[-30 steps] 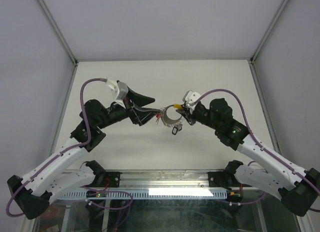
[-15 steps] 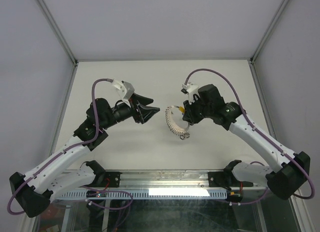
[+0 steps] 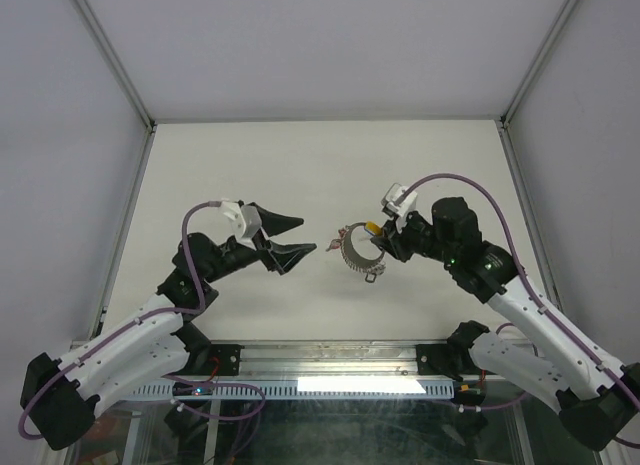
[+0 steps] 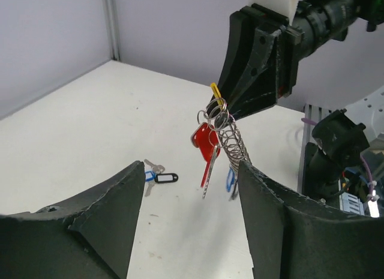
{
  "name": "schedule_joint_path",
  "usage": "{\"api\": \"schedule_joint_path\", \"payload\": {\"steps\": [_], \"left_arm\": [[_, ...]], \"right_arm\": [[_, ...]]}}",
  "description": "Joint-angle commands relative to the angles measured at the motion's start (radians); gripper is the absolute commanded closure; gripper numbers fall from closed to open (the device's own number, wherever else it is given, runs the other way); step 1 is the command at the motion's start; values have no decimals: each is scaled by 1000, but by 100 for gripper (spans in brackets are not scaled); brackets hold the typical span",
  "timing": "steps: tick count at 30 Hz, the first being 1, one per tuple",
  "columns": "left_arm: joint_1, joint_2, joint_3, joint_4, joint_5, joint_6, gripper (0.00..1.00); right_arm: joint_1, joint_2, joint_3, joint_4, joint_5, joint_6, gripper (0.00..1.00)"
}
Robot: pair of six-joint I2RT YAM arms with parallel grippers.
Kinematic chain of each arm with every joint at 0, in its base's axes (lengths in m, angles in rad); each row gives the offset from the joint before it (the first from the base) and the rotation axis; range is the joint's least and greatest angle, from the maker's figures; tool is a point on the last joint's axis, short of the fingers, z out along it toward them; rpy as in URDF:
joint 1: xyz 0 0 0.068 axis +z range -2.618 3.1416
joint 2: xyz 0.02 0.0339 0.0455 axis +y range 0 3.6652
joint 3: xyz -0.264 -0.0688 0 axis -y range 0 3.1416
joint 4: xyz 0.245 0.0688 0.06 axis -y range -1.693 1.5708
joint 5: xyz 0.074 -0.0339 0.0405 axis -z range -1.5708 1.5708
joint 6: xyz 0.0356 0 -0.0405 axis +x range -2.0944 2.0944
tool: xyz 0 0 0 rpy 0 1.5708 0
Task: Put the keys on the keyring
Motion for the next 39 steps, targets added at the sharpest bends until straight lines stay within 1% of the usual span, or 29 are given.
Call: {"api": "schedule_joint_path", "payload": {"steps": [1,5,8,11,15,19,21,22,25,29,39], "left_arm": [[-1,-64,-72,298,119,122,41],[-7,-34,-120,449,256,157,50],[-42,-8,-141,506,265,181,56],[-133,-1,-143,468,183,267,58],[-264,2,-146,415,11,386,59],[-294,3,-161,425,-50,396,71],[-301,3,-178,443,-76,395,74],[-304,3,-184,451,-91,395,74],[-312,14,-203,475,-126,391,68],[-317,48,-222,526,-145,372,64],[-330,111,-222,611,-140,314,64]], "right_arm": [[1,-76,-44,208,-92,-119,100],[1,-123,-87,283,-150,-197,100],[1,-140,-96,317,-182,-211,100],[0,-141,-84,317,-199,-219,100],[1,-144,-78,331,-198,-227,100],[1,-153,-76,342,-211,-224,100],[1,-155,-72,345,-217,-222,100],[1,-156,-69,347,-221,-220,100],[1,-161,-61,353,-228,-212,100],[2,-165,-56,359,-243,-199,99],[1,-169,-55,359,-241,-191,99]]}}
